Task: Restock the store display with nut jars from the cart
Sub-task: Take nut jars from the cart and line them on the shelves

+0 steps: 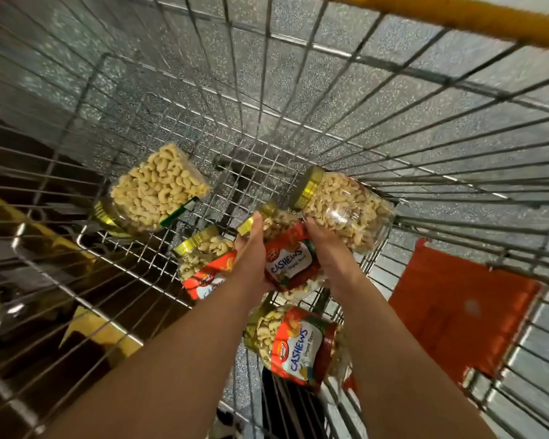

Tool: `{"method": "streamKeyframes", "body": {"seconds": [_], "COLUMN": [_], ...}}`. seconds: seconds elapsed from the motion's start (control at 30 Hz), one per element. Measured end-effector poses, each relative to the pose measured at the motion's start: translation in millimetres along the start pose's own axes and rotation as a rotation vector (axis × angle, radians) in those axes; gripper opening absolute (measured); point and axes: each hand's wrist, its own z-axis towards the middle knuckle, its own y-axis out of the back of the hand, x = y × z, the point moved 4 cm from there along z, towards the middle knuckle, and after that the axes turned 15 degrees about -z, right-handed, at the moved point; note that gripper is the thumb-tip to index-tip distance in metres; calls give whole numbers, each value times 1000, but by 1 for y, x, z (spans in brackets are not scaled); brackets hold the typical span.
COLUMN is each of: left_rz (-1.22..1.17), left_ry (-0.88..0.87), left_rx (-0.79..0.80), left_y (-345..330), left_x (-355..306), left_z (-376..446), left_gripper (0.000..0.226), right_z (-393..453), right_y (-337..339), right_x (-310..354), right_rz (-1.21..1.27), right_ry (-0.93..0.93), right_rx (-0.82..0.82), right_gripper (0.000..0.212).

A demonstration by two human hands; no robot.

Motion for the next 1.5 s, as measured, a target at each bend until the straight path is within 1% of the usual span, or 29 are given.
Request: {"method": "streamKeyframes", "body": {"seconds": [0.07,0.13,0.23,0.27,0.33,0.4,0.43,0.5,0.53,0.6,0.67,0.73,0.77,0.87,0.9,0.93,1.03,1.07,1.13,1.2,1.23,1.27,1.33,1.37,1.4,1.43,1.47,1.5], "left_rz": [-9,-29,-73,-86,-121,-137,-131,-71,-42,-16,-14,-41,-62,-79,-65,-51,-39,-50,-69,-98,-111,-120,-128,-146,-167,-185,-207,-215], "left_ry": [-33,-71,-136,-151,-194,-260,-293,-337,-366,-422,-467,-496,-519,-608,-648,-690,-780,-802,-845,-887,-900,-928,-980,-1018,-1062,-1087,-1093,-1111], "left_rx": [-19,-23,-34,-16,36,56,66,76,82,71,72,106,132,169,175,171,157,168,204,202,200,196,168,150,135,102,79,69], "left_y": [3,-1,-2,-3,-7,-8,-5,1,7,20,32,49,60,94,107,126,181,201,242,286,307,335,377,403,425,451,471,489], "left_x": [8,3,-5,-9,-15,-28,-33,-37,-38,-39,-40,-39,-38,-39,-39,-38,-30,-26,-16,-4,3,10,22,30,36,47,55,60], "left_z": [3,-14,-35,-42,-57,-92,-112,-147,-163,-191,-218,-254,-274,-333,-351,-374,-437,-455,-496,-533,-550,-566,-594,-613,-626,-642,-655,-664], "left_gripper": [108,101,99,101,113,128,132,122,116,110,109,115,117,117,116,116,118,117,116,114,114,117,125,114,88,57,41,44], "right_z": [-8,-16,-38,-48,-65,-86,-98,-120,-133,-156,-173,-201,-223,-281,-300,-325,-390,-413,-458,-495,-509,-529,-566,-584,-599,-614,-626,-637], "right_y": [0,2,7,7,6,8,8,4,0,-9,-15,-29,-37,-60,-68,-81,-122,-138,-172,-208,-225,-249,-289,-310,-328,-350,-369,-386], "right_x": [3,6,17,23,31,40,45,56,64,75,81,88,92,108,113,118,124,126,128,127,125,125,125,123,121,118,117,117], "right_rz": [24,65,83,100,134,158,168,152,106,37,-34,26,57,33,18,-6,-23,-31,-44,-92,-104,-102,-109,-135,-157,-190,-218,-247], "right_ry": [0,-7,-33,-33,-1,44,73,154,181,168,187,142,142,247,267,294,383,419,509,582,605,627,679,706,727,754,783,820], "right_rx": [-12,-15,-1,22,90,91,85,104,110,73,10,2,1,-74,-83,-94,-28,6,9,13,26,57,122,137,152,168,188,214], "right_gripper": [69,66,58,59,64,63,62,65,68,73,73,76,73,40,42,51,94,101,101,106,105,98,68,57,59,72,86,101]}}
